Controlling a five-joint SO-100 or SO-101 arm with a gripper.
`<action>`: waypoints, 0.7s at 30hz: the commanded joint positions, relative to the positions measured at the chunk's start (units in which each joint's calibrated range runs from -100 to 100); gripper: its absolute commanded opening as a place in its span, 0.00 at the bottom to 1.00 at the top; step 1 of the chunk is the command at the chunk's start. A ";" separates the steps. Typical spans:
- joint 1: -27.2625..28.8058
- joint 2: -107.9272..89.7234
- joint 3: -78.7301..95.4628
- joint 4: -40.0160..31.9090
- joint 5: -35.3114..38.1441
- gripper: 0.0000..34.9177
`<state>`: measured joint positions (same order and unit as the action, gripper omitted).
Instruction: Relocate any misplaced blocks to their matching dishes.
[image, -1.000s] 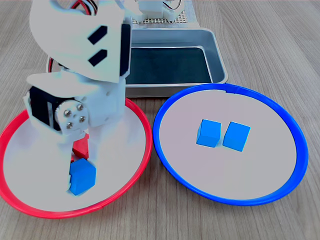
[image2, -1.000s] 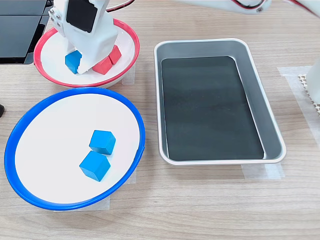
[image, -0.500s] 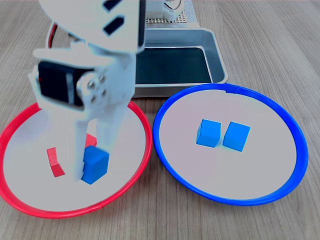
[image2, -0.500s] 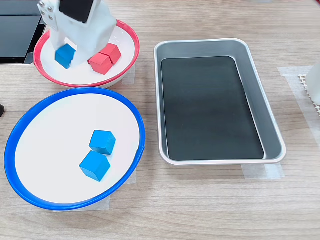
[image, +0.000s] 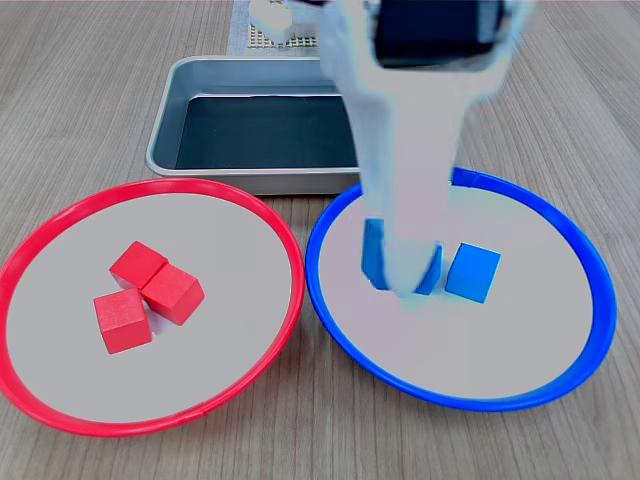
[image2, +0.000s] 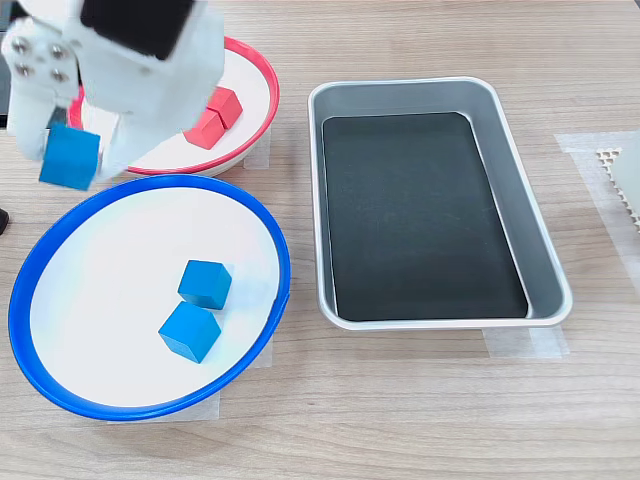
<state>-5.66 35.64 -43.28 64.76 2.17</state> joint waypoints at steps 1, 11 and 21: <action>-3.04 -4.63 4.82 -1.49 3.13 0.01; -4.74 -0.03 8.10 -2.98 13.19 0.01; -4.36 4.83 6.01 -7.36 24.76 0.01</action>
<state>-10.18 41.09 -34.12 58.73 25.62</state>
